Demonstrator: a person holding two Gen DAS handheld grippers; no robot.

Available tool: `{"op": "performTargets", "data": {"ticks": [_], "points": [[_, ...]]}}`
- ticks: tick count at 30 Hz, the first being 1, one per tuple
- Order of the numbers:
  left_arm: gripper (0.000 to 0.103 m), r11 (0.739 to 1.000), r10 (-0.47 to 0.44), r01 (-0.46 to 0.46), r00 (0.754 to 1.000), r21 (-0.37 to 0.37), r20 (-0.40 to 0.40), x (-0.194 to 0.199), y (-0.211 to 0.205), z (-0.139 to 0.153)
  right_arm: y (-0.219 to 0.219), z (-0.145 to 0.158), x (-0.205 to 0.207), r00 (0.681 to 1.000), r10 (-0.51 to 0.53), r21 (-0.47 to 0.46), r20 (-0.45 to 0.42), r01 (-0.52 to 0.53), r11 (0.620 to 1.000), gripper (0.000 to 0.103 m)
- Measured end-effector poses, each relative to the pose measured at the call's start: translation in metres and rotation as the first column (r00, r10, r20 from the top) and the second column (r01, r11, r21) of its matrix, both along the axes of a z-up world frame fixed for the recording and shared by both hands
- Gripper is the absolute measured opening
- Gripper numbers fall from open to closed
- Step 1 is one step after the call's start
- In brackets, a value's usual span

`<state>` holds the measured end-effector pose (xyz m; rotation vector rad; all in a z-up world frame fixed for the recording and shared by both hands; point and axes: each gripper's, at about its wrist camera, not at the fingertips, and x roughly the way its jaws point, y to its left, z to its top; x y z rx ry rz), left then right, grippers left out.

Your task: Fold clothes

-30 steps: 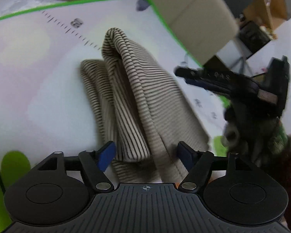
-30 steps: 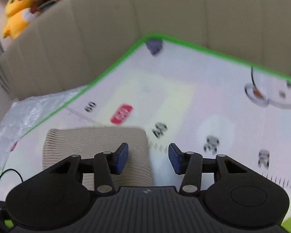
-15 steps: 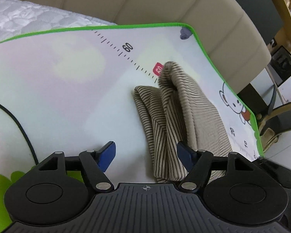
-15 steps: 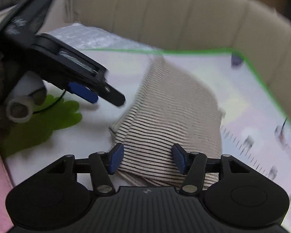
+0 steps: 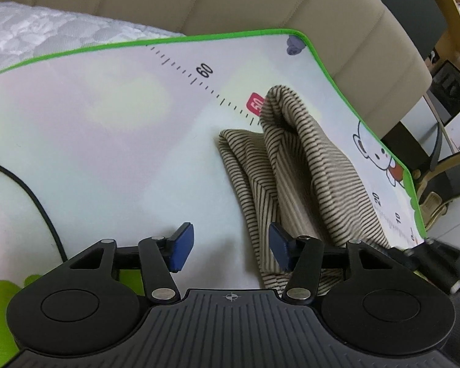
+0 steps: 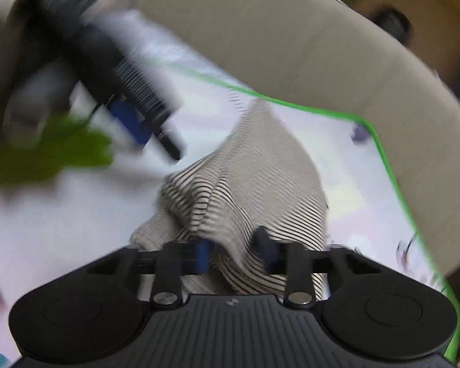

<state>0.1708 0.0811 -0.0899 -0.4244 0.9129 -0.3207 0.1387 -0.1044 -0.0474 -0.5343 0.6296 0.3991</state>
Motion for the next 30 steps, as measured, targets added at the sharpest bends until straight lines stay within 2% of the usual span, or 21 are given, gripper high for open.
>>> {"op": "performTargets", "data": {"ticks": [3,5,8,9,12,14,15,16,18,19,20,22,23,24,26,27,28,30], "points": [[0.052,1.0,-0.021,0.021,1.0,-0.021,-0.011,0.005,-0.003,-0.005,-0.026,0.044,0.011,0.996,-0.087,0.229,-0.026,0.09,0.969,0.018],[0.039,0.999,-0.044,0.044,0.999,-0.015,-0.007,0.008,-0.007,-0.007,-0.041,0.067,0.018,0.993,-0.094,0.391,-0.065,0.112,0.913,0.017],[0.03,0.997,-0.074,0.074,0.997,-0.009,-0.004,0.011,-0.013,-0.01,-0.045,0.068,0.027,0.987,-0.029,0.551,-0.16,0.114,0.827,0.017],[0.028,0.997,-0.082,0.082,0.997,-0.01,-0.007,0.012,-0.015,-0.011,-0.041,0.06,0.031,0.98,-0.008,0.571,-0.199,0.122,0.812,0.017],[0.027,0.996,-0.089,0.089,0.996,-0.021,-0.015,0.013,-0.014,-0.013,-0.031,0.025,0.039,0.952,0.014,0.569,-0.307,0.171,0.804,0.017],[0.033,0.998,-0.05,0.05,0.998,-0.033,-0.023,0.013,-0.004,-0.01,-0.028,0.001,0.041,0.93,0.008,0.554,-0.367,0.212,0.805,0.018],[0.035,0.999,-0.01,0.009,1.0,-0.047,-0.029,0.013,0.005,-0.008,-0.025,-0.009,0.039,0.929,0.003,0.54,-0.369,0.212,0.815,0.018],[0.042,0.997,0.029,-0.031,0.999,-0.071,-0.03,0.013,0.014,-0.006,-0.022,-0.017,0.036,0.93,0.0,0.525,-0.367,0.207,0.825,0.018],[0.044,0.984,0.098,-0.101,0.995,-0.15,-0.024,0.013,0.035,-0.001,-0.012,-0.017,0.024,0.946,0.007,0.486,-0.323,0.159,0.859,0.018],[0.049,0.973,0.119,-0.12,0.993,-0.197,-0.014,0.012,0.043,0.002,-0.001,-0.018,0.018,0.958,0.016,0.437,-0.287,0.116,0.892,0.019],[0.054,0.964,0.129,-0.124,0.992,-0.236,0.007,0.011,0.047,0.006,0.01,-0.021,0.014,0.967,0.026,0.379,-0.254,0.074,0.922,0.02],[0.062,0.963,0.088,-0.067,0.994,-0.26,0.069,0.008,0.042,0.015,0.033,-0.029,0.004,0.981,0.059,0.254,-0.187,-0.009,0.967,0.025],[0.063,0.968,0.055,-0.029,0.994,-0.25,0.095,0.008,0.036,0.019,0.043,-0.032,-0.003,0.984,0.079,0.2,-0.157,-0.047,0.979,0.028],[0.063,0.977,0.009,0.013,0.994,-0.211,0.105,0.008,0.024,0.019,0.049,-0.034,-0.007,0.986,0.097,0.162,-0.136,-0.074,0.984,0.032],[0.057,0.994,-0.09,0.094,0.993,-0.058,0.076,0.009,-0.005,0.009,0.056,-0.035,-0.014,0.985,0.13,0.106,-0.111,-0.118,0.987,0.039],[0.058,0.992,-0.125,0.125,0.99,0.007,0.06,0.009,-0.017,0.002,0.053,-0.031,-0.015,0.982,0.14,0.12,-0.125,-0.125,0.985,0.046],[0.059,0.989,-0.146,0.145,0.987,0.023,0.064,0.009,-0.021,-0.001,0.048,-0.026,-0.015,0.978,0.148,0.141,-0.145,-0.128,0.982,0.047],[0.058,0.988,-0.153,0.155,0.985,-0.017,0.08,0.009,-0.019,0.001,0.023,-0.008,-0.008,0.964,0.132,0.26,-0.232,-0.069,0.963,0.048]]}}
